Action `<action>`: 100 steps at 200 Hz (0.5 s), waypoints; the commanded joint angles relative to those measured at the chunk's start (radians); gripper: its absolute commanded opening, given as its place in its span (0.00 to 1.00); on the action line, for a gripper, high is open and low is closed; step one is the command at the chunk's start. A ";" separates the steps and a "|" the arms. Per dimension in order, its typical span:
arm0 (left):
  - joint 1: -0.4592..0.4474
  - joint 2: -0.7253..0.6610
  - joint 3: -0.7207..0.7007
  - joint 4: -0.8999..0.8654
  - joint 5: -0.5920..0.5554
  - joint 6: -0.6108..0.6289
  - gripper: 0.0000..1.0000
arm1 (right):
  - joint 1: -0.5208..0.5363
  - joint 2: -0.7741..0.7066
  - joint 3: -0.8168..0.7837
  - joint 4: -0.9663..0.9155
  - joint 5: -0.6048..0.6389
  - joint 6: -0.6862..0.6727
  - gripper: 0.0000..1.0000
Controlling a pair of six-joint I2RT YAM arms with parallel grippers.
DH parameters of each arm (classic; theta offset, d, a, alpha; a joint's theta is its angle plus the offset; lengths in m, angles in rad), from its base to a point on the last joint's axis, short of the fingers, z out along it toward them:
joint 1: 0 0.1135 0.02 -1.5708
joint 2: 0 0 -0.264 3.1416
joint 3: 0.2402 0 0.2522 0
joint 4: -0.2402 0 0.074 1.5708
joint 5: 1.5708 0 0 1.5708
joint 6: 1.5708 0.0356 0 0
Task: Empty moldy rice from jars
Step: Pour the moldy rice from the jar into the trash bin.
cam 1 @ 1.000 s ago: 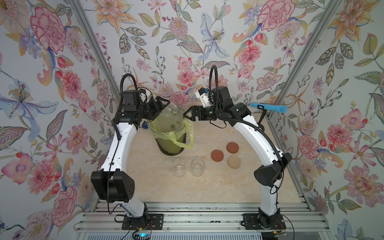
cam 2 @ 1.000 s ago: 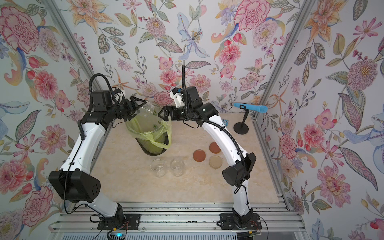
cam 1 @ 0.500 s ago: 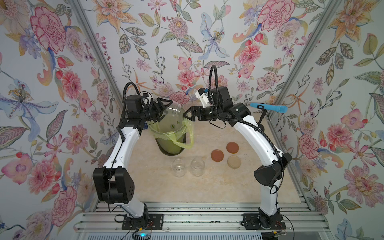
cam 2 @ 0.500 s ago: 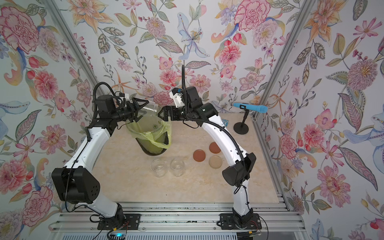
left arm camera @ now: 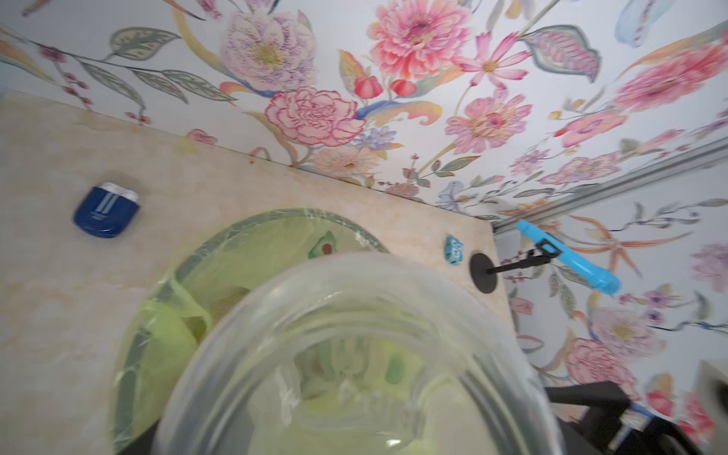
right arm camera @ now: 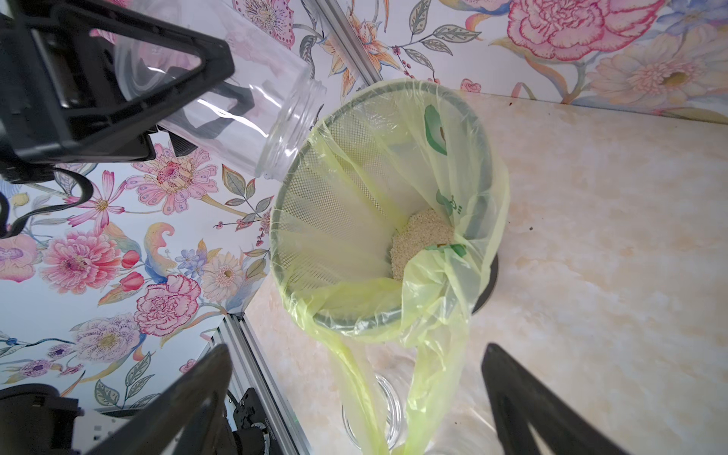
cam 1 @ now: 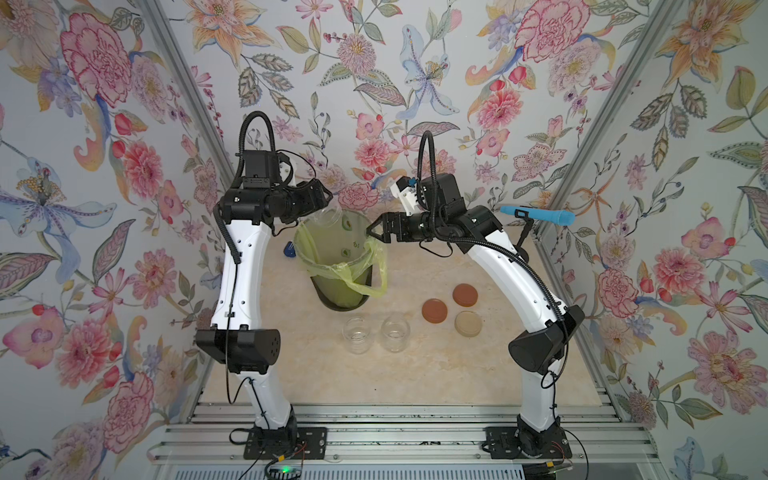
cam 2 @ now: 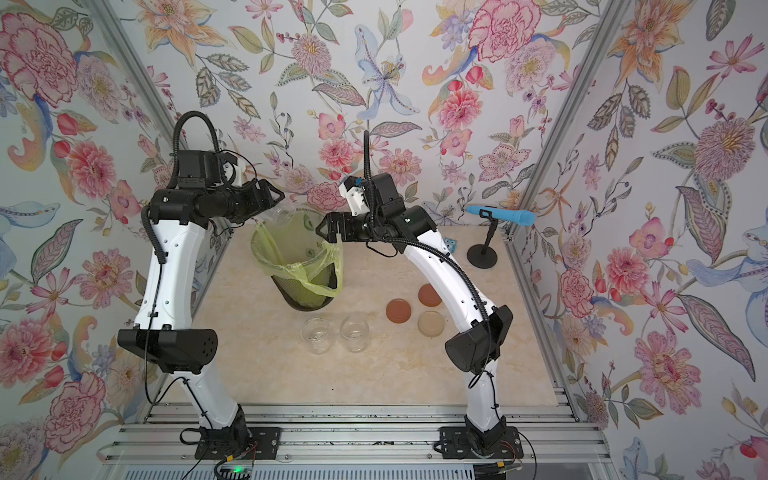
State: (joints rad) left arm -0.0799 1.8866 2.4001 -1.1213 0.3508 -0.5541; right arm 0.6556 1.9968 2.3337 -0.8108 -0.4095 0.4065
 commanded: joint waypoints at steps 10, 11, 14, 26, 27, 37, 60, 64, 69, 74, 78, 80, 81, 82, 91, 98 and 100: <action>-0.138 -0.059 -0.021 -0.013 -0.393 0.140 0.00 | -0.002 -0.045 -0.031 -0.008 0.022 0.012 1.00; -0.144 -0.064 -0.024 -0.006 -0.404 0.141 0.00 | -0.002 -0.046 -0.033 -0.008 0.023 0.012 1.00; -0.161 -0.077 -0.035 0.015 -0.441 0.147 0.00 | -0.002 -0.049 -0.037 -0.008 0.026 0.014 1.00; -0.227 -0.135 -0.109 0.106 -0.559 0.174 0.00 | -0.035 -0.060 -0.055 -0.006 0.035 0.021 1.00; -0.231 -0.140 -0.118 0.115 -0.566 0.176 0.00 | -0.035 -0.060 -0.057 -0.006 0.036 0.021 1.00; -0.263 -0.196 -0.217 0.210 -0.592 0.191 0.00 | -0.041 -0.069 -0.077 -0.002 0.040 0.028 1.00; -0.285 -0.289 -0.375 0.331 -0.666 0.183 0.00 | -0.055 -0.080 -0.106 0.009 0.043 0.046 1.00; -0.287 -0.301 -0.392 0.344 -0.676 0.186 0.00 | -0.057 -0.082 -0.108 0.009 0.044 0.048 1.00; -0.287 -0.312 -0.414 0.363 -0.677 0.193 0.00 | -0.059 -0.083 -0.109 0.010 0.044 0.048 1.00; -0.287 -0.314 -0.433 0.375 -0.677 0.202 0.00 | -0.059 -0.085 -0.112 0.011 0.046 0.048 1.00; -0.287 -0.313 -0.442 0.381 -0.674 0.208 0.00 | -0.058 -0.087 -0.111 0.012 0.047 0.048 1.00; -0.289 -0.314 -0.444 0.383 -0.672 0.211 0.00 | -0.059 -0.087 -0.113 0.014 0.047 0.048 1.00; -0.288 -0.314 -0.445 0.383 -0.670 0.212 0.00 | -0.059 -0.087 -0.114 0.013 0.047 0.048 1.00; -0.287 -0.314 -0.445 0.383 -0.669 0.213 0.00 | -0.059 -0.087 -0.115 0.014 0.047 0.048 1.00; -0.287 -0.314 -0.445 0.376 -0.658 0.222 0.00 | -0.059 -0.087 -0.114 0.017 0.045 0.050 1.00; -0.287 -0.313 -0.443 0.369 -0.651 0.228 0.00 | -0.059 -0.085 -0.114 0.019 0.043 0.051 1.00; -0.287 -0.312 -0.443 0.367 -0.649 0.228 0.00 | -0.059 -0.084 -0.114 0.019 0.042 0.052 1.00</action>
State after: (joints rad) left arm -0.3744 1.5959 1.9671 -0.8734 -0.2291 -0.3733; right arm 0.5911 1.9560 2.2288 -0.8074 -0.3737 0.4442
